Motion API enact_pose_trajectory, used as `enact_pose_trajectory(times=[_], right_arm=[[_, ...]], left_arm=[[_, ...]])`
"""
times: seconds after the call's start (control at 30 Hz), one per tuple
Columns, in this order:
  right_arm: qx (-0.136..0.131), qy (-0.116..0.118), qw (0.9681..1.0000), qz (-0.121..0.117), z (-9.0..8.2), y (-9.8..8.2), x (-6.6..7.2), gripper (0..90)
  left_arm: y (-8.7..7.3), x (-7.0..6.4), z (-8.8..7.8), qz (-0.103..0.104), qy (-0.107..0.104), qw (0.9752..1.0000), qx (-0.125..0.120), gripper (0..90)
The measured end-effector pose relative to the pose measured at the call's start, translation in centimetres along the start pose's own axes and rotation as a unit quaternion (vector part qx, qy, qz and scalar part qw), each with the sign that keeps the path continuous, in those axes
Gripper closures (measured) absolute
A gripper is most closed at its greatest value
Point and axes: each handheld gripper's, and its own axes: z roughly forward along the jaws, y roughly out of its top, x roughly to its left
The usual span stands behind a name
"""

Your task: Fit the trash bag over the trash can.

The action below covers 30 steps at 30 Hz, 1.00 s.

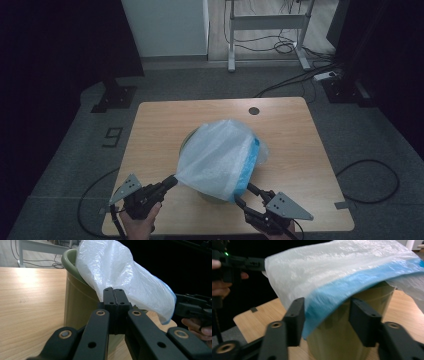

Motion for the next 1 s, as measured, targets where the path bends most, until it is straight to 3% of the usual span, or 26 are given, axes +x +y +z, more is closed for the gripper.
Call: enact_pose_trajectory(times=[0.13,0.33,0.53,0.7,0.77,0.8,0.93,1.0], right_arm=[[-0.008,0.004,0.9999,0.012,0.1,0.4,-0.1,68.0],[-0.026,-0.018,0.9993,-0.019,-0.4,1.2,-0.1,87.0],[-0.025,-0.043,0.9983,-0.031,-0.7,2.3,-1.0,88.8],[-0.028,-0.046,0.9975,-0.045,-0.9,2.9,-1.2,89.0],[-0.025,-0.045,0.9973,-0.052,-0.8,2.8,-1.0,89.0],[-0.025,-0.045,0.9973,-0.052,-0.8,2.8,-1.0,89.0],[-0.017,-0.045,0.9967,-0.065,-0.7,2.4,-0.7,89.1],[-0.017,-0.045,0.9965,-0.068,-0.7,2.5,-0.7,89.0]], left_arm=[[-0.1,-0.2,0.0,0.002,-0.003,1.0,0.003,90.0],[-0.3,-0.6,0.5,0.006,-0.009,0.9999,0.011,90.0],[-0.4,-1.5,1.4,0.014,-0.02,0.9995,0.02,90.0],[-0.3,-1.9,1.5,0.016,-0.023,0.9994,0.02,89.6],[-0.1,-2.0,1.4,0.014,-0.021,0.9995,0.02,77.6],[0.0,-2.0,1.3,0.015,-0.016,0.9996,0.017,77.6],[1.3,-2.7,0.3,0.024,-0.003,0.9997,-0.003,61.0],[2.0,-3.1,0.1,0.033,0.003,0.9994,-0.006,57.3]])
